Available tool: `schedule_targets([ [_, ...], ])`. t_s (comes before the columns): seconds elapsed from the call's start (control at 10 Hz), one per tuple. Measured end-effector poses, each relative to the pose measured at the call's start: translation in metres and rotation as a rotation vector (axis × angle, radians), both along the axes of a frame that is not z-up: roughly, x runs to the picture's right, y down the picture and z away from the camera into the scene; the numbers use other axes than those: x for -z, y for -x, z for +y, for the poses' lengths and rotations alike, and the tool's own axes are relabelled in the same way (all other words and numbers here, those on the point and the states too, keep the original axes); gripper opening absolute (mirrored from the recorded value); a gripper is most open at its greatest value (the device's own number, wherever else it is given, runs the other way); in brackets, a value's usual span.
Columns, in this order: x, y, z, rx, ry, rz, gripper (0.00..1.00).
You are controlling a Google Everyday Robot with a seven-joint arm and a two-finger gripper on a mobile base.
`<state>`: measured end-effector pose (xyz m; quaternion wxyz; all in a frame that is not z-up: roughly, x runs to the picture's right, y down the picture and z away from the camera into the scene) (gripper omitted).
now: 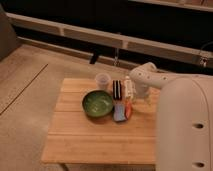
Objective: Place the pepper on the white sponge
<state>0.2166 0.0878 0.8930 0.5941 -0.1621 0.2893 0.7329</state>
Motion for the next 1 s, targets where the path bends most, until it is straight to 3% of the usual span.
schedule_targets([
  [0.3, -0.016, 0.007, -0.014, 0.002, -0.006, -0.024, 0.65],
  [0.5, -0.026, 0.015, -0.018, -0.030, 0.001, -0.047, 0.65],
  [1.0, -0.016, 0.044, -0.009, -0.023, 0.053, -0.095, 0.65],
])
